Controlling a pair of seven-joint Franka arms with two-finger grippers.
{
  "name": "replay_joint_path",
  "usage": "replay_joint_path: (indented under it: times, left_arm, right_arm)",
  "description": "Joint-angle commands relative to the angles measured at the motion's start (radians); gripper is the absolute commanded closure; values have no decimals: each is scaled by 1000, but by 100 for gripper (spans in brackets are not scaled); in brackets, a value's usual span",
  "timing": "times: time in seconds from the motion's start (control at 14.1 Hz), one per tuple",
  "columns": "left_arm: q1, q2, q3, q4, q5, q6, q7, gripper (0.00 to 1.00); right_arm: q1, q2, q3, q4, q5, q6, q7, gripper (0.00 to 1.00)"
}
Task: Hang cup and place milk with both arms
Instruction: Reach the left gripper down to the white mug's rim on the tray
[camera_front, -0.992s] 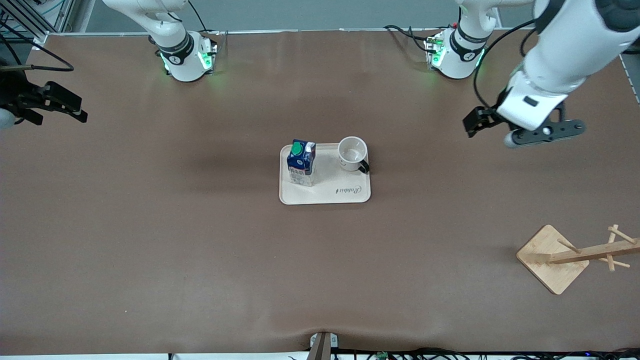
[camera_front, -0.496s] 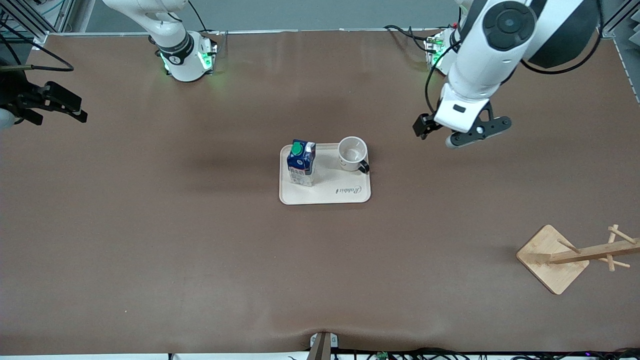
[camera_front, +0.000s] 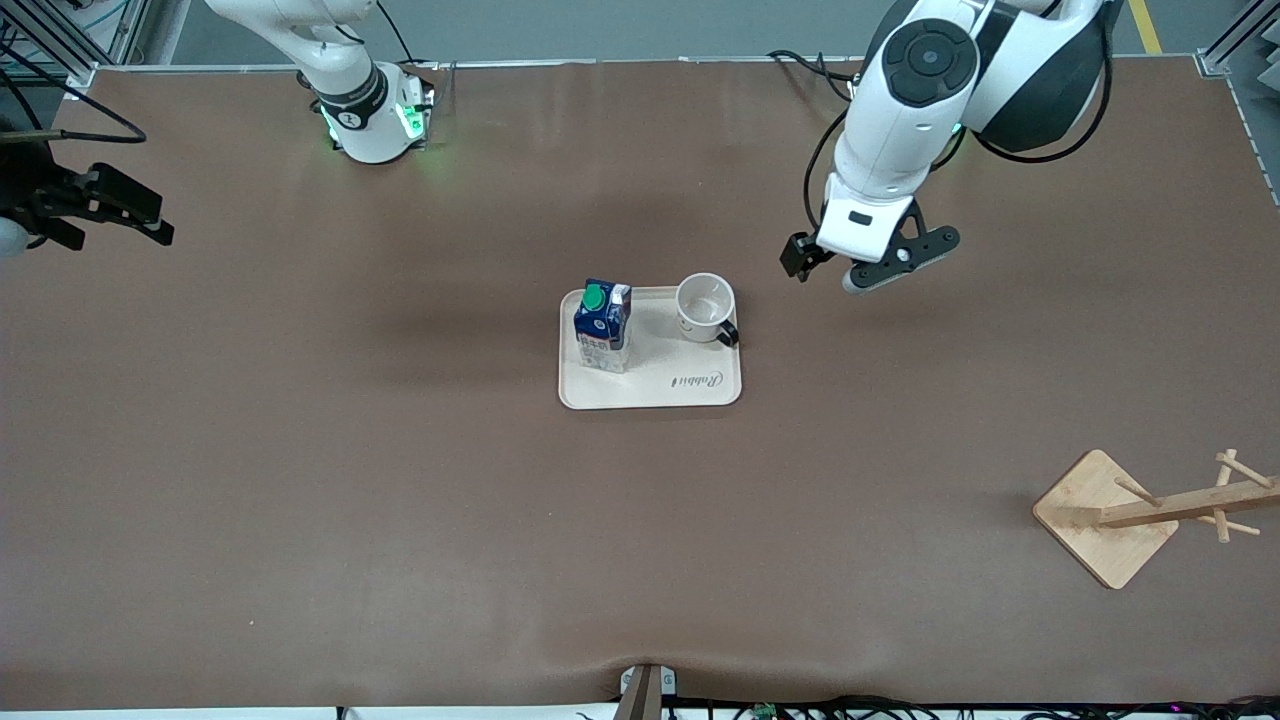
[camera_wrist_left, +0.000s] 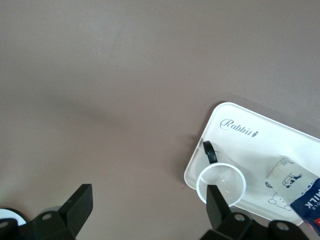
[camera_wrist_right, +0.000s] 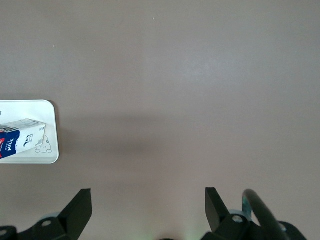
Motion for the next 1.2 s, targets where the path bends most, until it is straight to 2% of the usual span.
replay_joint_path:
  times: [0.0,0.28,0.5,0.71,1.13]
  left_arm:
    - [-31,26,-8,-20,0,57,-83,0]
    - [-77,55,-9,-54,36,103,-144,0]
    - [-112,83,-11,-124,67,191,-249,0]
    - [-167,143,-14,-149,76,255,-346,0]
    - [-225,281,-14,-197,211,435,-567,0]
  right_arm:
    - [-20,11,11,24,7,-12,-9,0]
    - [-26,11,11,22,7,-12,-9,0]
    - [-24,11,11,22,7,-12,-9,0]
    - [-24,11,11,22,7,-12,-9,0]
    - [-11,12,13,26,7,-9,-7,0]
